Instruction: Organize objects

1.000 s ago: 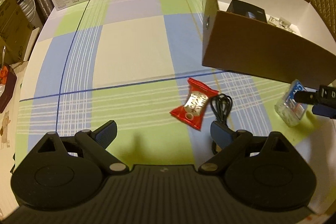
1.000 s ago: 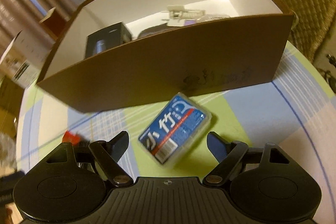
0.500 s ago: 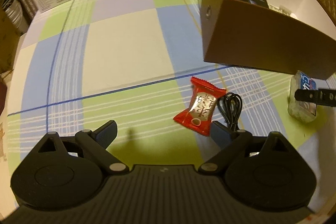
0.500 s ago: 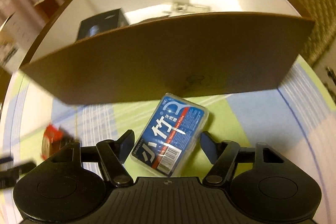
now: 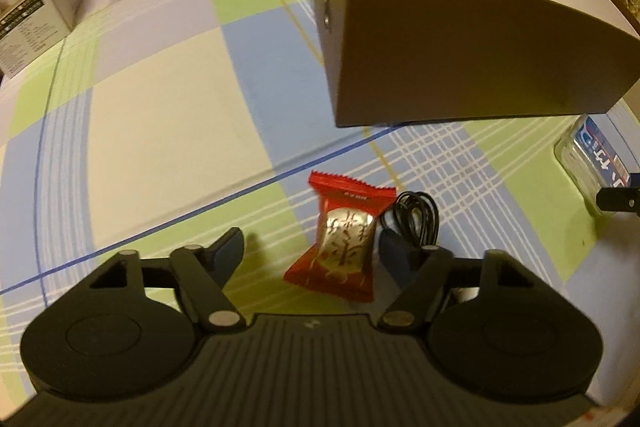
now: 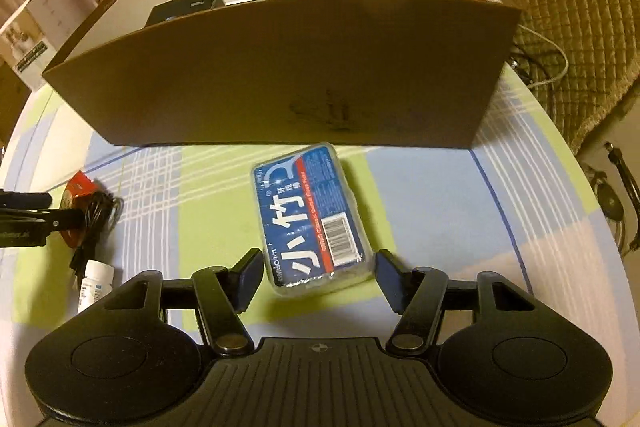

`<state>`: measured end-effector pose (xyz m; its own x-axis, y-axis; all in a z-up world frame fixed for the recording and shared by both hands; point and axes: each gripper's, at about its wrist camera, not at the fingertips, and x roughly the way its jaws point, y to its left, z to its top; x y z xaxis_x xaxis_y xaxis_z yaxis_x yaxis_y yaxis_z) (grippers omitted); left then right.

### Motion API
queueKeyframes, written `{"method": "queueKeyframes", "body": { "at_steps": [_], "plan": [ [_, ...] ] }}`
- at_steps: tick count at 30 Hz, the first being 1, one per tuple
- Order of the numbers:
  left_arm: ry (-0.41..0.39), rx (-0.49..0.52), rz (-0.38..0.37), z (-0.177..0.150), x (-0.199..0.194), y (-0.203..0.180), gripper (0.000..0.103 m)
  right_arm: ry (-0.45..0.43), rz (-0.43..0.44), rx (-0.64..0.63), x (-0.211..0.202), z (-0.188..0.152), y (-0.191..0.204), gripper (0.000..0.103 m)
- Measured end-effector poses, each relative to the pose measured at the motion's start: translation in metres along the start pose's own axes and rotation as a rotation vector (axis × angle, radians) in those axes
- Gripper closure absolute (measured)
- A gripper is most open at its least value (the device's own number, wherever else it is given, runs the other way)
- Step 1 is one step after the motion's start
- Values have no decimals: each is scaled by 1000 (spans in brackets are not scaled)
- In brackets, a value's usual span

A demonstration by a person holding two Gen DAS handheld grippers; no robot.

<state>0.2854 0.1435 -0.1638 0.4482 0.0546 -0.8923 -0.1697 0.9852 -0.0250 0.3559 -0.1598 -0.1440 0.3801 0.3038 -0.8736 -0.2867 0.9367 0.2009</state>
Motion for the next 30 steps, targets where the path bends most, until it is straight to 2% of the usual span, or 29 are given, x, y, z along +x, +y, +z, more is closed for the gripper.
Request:
{"method": "queueKeyframes", "body": {
  "at_steps": [1, 3, 6, 9, 19, 24, 30],
  "plan": [
    [-2, -3, -3, 0, 2, 0, 41, -1, 6, -2, -1, -1, -1, 43],
    [1, -14, -15, 1, 4, -1, 56, -8, -3, -11, -1, 1, -2, 32],
    [-4, -32, -26, 0, 6, -1, 75, -26, -13, -29, -2, 4, -3, 28],
    [-7, -51, -19, -3, 6, 2, 80, -26, -17, -56, 0, 7, -2, 27],
    [33, -168, 66, -29, -13, 28, 80, -56, -32, -201, 16, 15, 13, 30],
    [55, -218, 89, -46, -23, 35, 80, -64, -30, -267, 24, 25, 17, 45],
    [64, -245, 99, -58, -29, 33, 80, -62, -41, -323, 28, 24, 19, 48]
  ]
}}
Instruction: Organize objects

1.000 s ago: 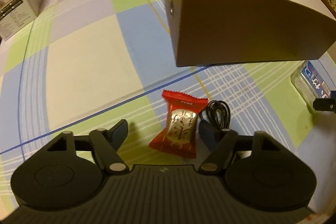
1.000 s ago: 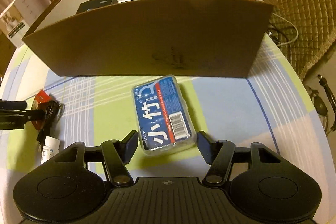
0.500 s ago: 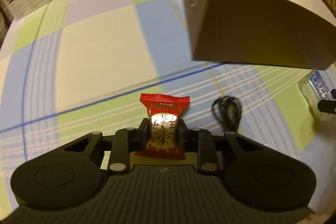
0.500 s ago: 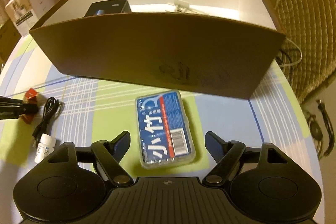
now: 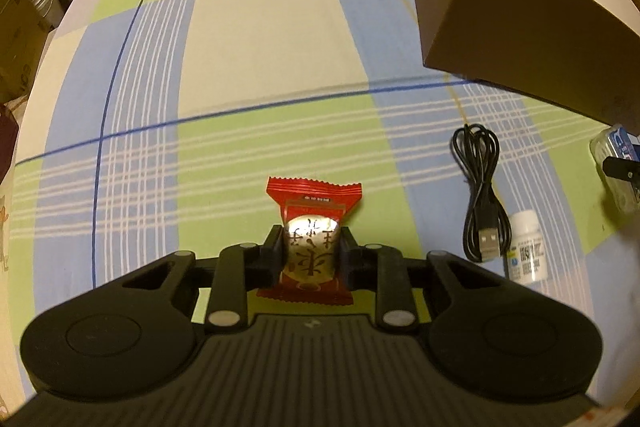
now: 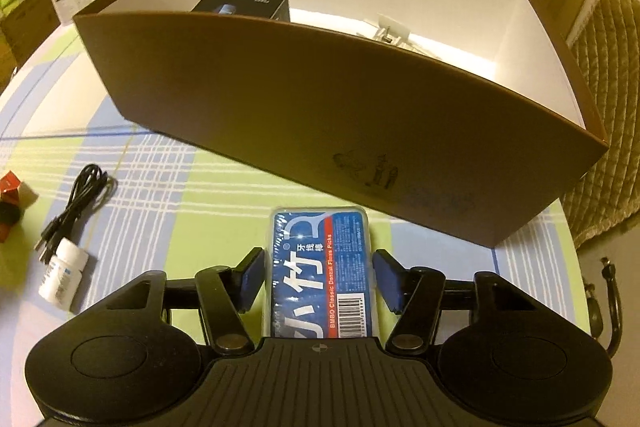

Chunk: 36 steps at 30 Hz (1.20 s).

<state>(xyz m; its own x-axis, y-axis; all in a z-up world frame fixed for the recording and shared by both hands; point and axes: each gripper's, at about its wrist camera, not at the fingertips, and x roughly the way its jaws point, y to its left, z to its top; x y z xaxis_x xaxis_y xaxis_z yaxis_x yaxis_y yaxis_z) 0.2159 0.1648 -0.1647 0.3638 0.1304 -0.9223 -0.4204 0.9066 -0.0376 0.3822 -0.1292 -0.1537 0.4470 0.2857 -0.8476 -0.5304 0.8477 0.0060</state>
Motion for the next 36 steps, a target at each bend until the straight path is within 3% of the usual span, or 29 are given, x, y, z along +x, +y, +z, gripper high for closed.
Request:
{"method": "queueKeyframes", "body": {
  "at_steps": [14, 26, 36],
  "plan": [
    [-1, 29, -19, -20, -21, -31, 80, 20, 46, -39, -24, -34, 7, 48],
    [-64, 80, -77, -23, -59, -67, 80, 41, 93, 52, -50, -59, -16, 48],
    [-135, 146, -135, -12, -88, -103, 80, -39, 142, 120, -89, -54, -24, 48]
  ]
}}
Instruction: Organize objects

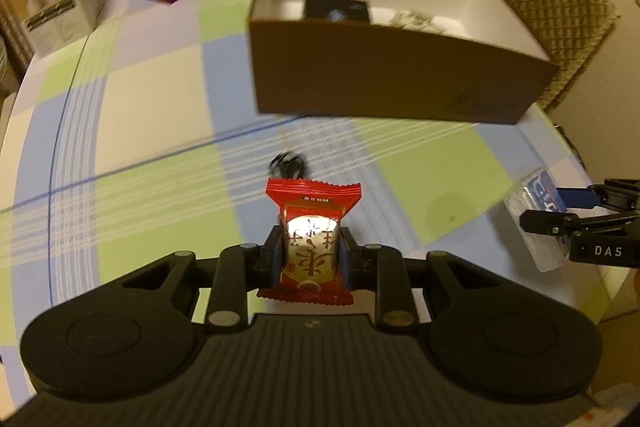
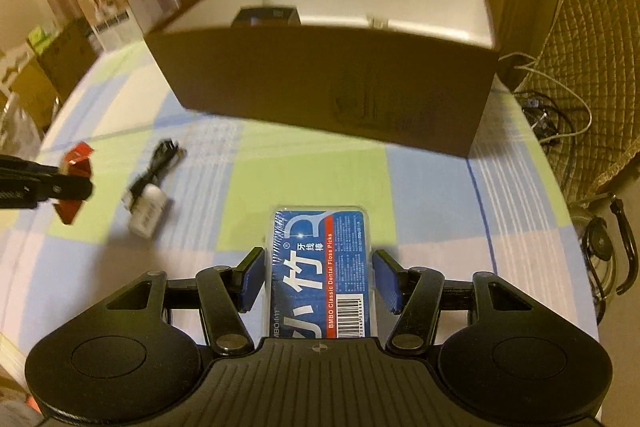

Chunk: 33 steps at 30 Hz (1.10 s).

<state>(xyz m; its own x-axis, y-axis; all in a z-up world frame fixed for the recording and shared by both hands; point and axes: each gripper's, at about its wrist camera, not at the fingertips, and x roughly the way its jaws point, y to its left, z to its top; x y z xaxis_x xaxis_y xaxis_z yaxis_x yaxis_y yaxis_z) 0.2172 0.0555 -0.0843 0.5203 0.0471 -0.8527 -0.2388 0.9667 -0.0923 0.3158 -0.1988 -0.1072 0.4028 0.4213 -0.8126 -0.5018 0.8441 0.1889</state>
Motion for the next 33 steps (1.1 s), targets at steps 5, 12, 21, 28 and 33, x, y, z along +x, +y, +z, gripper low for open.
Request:
{"method": "queueKeyframes", "body": {
  "at_steps": [5, 12, 21, 28, 33],
  "plan": [
    [-28, 32, -23, 13, -3, -18, 80, -60, 18, 13, -20, 12, 1, 48],
    [-51, 65, -44, 28, -5, -35, 80, -107, 54, 48, -40, 24, -2, 48],
    [-102, 115, -66, 66, -5, -56, 80, -171, 96, 76, -55, 58, -13, 48],
    [-135, 137, -82, 99, 2, -70, 80, -216, 117, 88, -58, 92, -25, 48],
    [-147, 145, -93, 121, 12, -78, 80, -231, 127, 89, -53, 113, -32, 48]
  ]
}}
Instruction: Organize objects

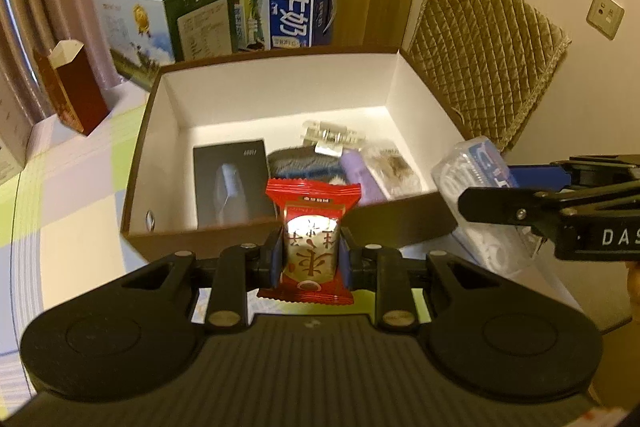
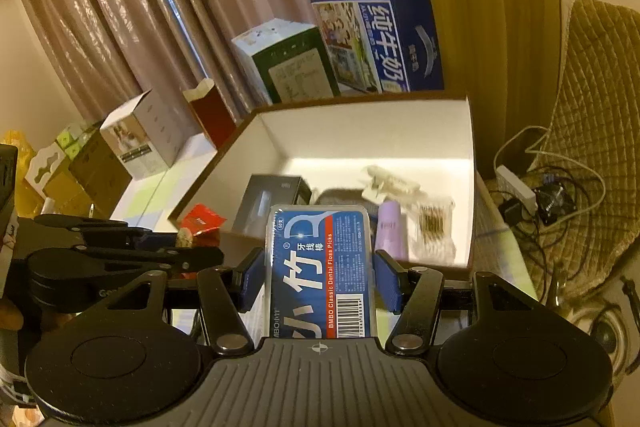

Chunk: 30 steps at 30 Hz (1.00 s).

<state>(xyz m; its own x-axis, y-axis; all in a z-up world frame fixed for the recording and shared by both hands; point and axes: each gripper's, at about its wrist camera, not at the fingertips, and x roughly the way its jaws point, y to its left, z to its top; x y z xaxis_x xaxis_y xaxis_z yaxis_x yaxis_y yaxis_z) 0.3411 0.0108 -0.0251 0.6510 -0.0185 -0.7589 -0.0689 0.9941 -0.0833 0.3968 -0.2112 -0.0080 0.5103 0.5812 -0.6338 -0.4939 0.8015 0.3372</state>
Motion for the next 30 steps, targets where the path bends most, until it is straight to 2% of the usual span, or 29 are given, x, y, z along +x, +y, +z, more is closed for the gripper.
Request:
{"method": "queueKeyframes", "body": {
  "at_steps": [12, 22, 30],
  "plan": [
    [2, 9, -4, 45, 42, -2, 80, -19, -24, 19, 36, 45, -28, 48],
    [70, 21, 1, 77, 101, 9, 80, 47, -111, -6, 94, 67, -53, 48],
    [106, 34, 20, 96, 148, 19, 80, 57, -180, -31, 124, 87, -68, 48]
  ]
}}
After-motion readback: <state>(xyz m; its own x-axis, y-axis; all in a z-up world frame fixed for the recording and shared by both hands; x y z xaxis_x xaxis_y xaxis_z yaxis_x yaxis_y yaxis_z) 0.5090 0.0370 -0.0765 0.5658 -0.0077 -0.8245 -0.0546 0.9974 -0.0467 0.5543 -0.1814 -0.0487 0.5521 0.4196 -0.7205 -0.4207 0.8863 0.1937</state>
